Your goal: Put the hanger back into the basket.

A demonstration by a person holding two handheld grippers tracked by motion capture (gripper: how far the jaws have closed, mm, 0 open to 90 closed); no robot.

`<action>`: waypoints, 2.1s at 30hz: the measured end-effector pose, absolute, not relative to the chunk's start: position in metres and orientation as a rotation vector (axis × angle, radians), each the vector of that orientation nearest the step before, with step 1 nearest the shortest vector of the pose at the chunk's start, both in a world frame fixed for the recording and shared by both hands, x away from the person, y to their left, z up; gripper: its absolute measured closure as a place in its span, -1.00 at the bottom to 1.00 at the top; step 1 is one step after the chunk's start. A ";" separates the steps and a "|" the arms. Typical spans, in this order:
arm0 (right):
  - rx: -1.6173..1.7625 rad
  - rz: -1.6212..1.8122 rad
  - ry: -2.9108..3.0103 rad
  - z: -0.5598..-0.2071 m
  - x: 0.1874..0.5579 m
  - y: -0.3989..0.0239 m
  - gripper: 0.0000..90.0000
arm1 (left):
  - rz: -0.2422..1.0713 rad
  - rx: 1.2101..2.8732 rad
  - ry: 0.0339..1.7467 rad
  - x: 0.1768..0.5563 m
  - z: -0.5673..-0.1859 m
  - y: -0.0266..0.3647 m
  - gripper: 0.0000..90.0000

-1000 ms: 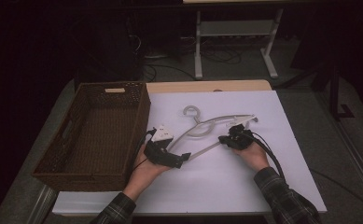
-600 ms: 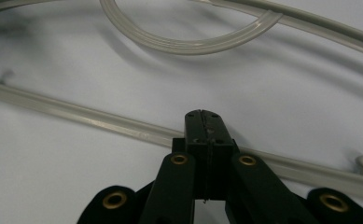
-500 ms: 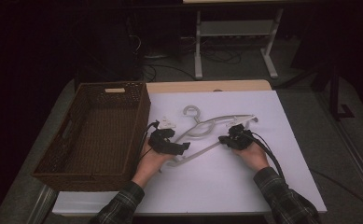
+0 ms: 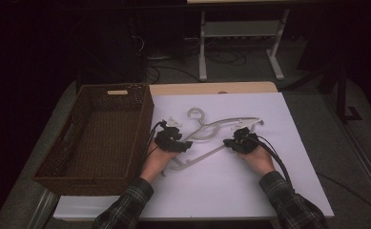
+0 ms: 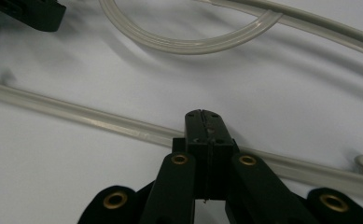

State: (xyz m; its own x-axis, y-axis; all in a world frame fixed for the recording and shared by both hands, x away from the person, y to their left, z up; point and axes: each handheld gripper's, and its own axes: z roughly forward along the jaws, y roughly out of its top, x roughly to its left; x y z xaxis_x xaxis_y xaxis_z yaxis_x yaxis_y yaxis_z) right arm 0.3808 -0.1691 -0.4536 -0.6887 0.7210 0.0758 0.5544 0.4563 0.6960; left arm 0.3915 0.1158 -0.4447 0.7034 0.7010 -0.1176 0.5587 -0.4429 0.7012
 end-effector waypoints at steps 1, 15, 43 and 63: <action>1.105 1.054 2.476 -0.454 0.381 -0.169 1.00 | 0.244 2.162 0.956 0.391 -0.445 0.116 0.01; 1.110 1.059 2.472 -0.454 0.381 -0.169 1.00 | 0.206 2.190 0.933 0.398 -0.450 0.117 0.47; 1.110 1.033 2.492 -0.456 0.380 -0.170 1.00 | 0.039 1.987 0.868 0.388 -0.425 0.125 0.79; 1.088 1.155 2.446 -0.435 0.374 -0.180 0.14 | 0.129 1.966 0.841 0.378 -0.409 0.124 0.81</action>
